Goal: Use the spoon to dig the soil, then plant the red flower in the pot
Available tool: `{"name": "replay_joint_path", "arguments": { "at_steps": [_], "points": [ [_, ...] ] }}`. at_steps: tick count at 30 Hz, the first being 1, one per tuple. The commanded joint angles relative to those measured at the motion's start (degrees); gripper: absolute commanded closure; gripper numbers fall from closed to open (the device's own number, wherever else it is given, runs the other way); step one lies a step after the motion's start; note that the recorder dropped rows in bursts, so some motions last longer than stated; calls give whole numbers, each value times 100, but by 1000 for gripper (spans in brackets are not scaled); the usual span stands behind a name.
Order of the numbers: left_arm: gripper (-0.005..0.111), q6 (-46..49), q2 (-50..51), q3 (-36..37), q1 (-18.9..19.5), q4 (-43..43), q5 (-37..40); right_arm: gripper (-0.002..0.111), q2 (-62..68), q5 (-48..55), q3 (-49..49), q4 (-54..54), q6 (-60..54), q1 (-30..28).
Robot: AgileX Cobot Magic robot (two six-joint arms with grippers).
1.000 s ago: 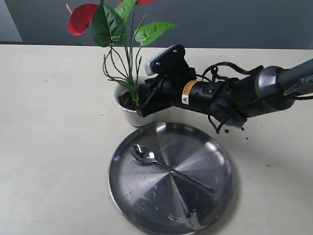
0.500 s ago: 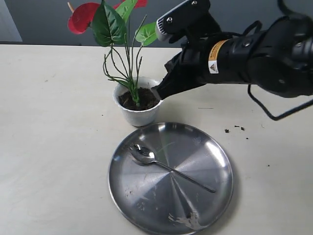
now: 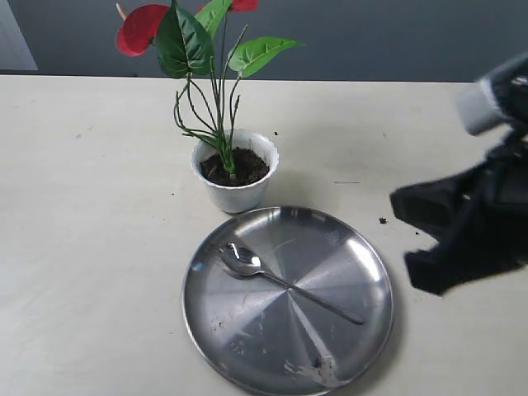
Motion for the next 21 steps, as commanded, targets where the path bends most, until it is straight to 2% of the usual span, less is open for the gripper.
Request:
{"name": "replay_joint_path", "arguments": {
  "at_steps": [1,5,9,16,18,21],
  "points": [
    [106,-13,-13,-23,-39,-15,-21,109,-1360,884,422,1088,22,19],
    [106,-13,-13,-23,-39,-15,-21,109,-2324,1902,581,2225,45,19],
    [106,-13,-13,-23,-39,-15,-21,109,-3010,2546,581,2834,45,19],
    [106,-13,-13,-23,-39,-15,-21,109,-3466,2576,581,3023,54,-106],
    [106,-13,-13,-23,-39,-15,-21,109,-3508,2540,581,3072,54,-861],
    [106,-13,-13,-23,-39,-15,-21,109,-3508,1987,581,2737,-80,-2728]
  ]
}}
